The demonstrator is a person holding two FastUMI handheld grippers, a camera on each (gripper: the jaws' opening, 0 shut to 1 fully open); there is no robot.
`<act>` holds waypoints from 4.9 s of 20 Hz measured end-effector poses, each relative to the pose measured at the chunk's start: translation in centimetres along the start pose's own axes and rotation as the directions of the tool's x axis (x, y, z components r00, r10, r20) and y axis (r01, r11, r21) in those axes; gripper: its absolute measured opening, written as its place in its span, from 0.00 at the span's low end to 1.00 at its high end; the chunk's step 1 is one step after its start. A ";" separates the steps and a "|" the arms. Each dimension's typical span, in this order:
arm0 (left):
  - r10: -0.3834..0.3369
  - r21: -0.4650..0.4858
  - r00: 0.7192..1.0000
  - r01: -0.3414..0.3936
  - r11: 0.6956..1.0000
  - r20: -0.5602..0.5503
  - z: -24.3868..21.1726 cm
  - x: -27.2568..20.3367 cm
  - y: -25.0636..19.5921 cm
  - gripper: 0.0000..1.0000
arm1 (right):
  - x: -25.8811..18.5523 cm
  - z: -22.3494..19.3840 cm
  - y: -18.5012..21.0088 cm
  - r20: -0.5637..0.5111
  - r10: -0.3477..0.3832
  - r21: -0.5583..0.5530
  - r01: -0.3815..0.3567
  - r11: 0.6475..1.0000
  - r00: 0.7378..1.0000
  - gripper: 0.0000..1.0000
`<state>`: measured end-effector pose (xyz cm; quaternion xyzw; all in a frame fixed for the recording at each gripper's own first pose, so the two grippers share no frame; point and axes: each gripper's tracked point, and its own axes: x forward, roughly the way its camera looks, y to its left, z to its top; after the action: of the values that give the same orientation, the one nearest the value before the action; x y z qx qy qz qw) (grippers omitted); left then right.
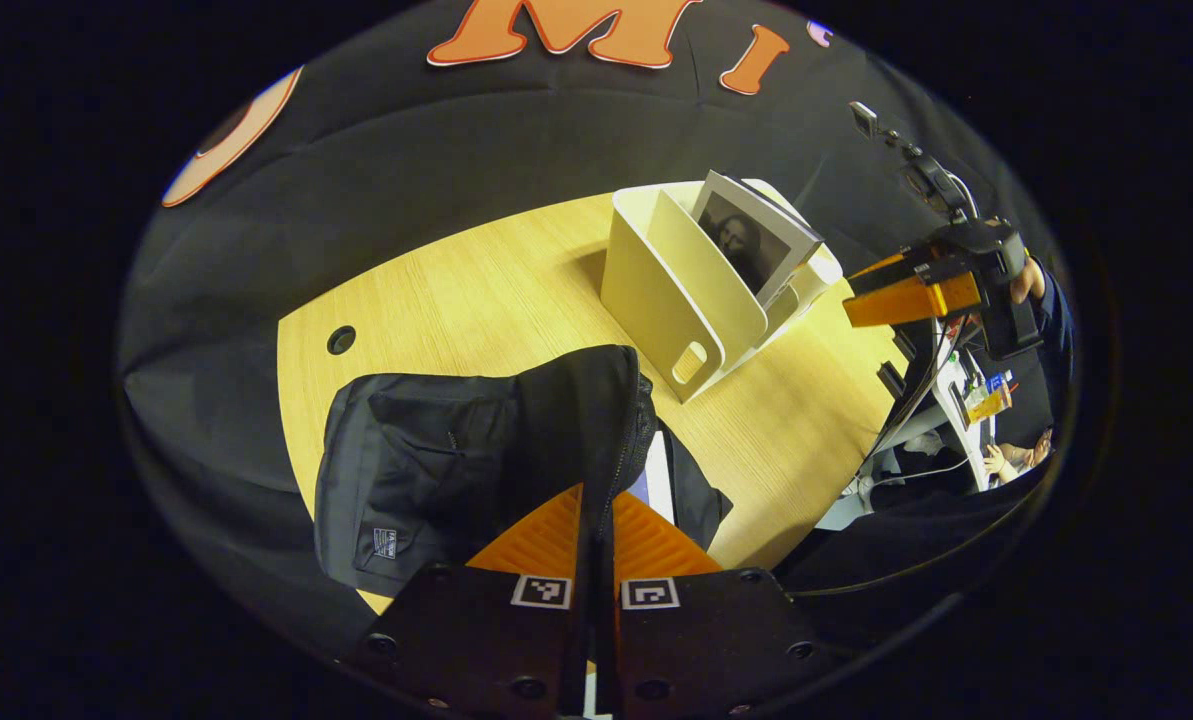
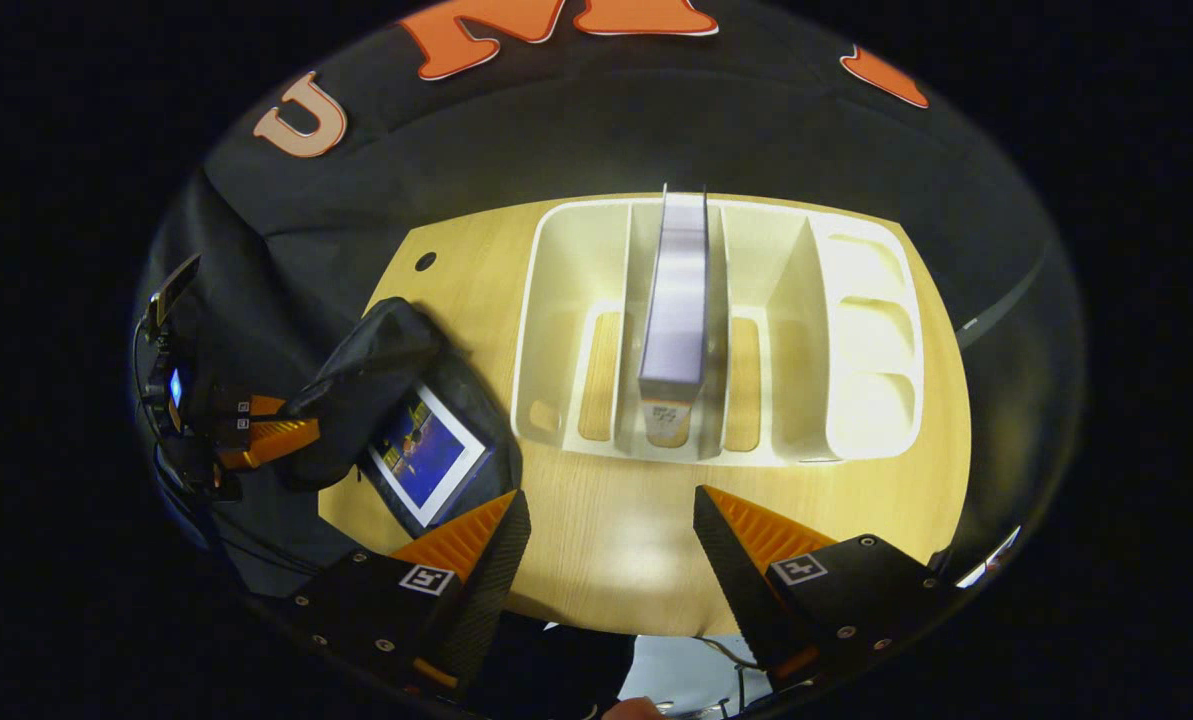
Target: Open the schoolbag, grab two books from the bookshelf and put them into the schoolbag.
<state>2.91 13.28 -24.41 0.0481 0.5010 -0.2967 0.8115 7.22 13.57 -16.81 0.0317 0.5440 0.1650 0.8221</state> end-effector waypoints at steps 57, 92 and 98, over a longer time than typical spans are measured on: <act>-0.064 0.088 0.998 0.063 0.994 0.010 -0.9 0.7 0.0 0.05 | -2.0 -5.5 -1.3 -0.174 -0.157 0.184 0.188 0.965 0.972 0.35; -0.081 0.102 0.995 0.075 0.992 0.051 0.8 -1.5 0.5 0.04 | -0.5 -10.0 12.7 0.272 0.347 0.536 -0.441 0.720 0.898 0.33; -0.084 0.108 0.994 0.076 0.991 0.066 1.5 -2.2 0.3 0.04 | 2.2 -8.8 16.4 0.324 0.421 0.512 -0.532 0.675 0.847 0.33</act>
<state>3.60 13.92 -21.90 0.0603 0.4571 -0.3567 0.8125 -3.82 28.60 -18.49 0.4381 0.4638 0.1957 0.7448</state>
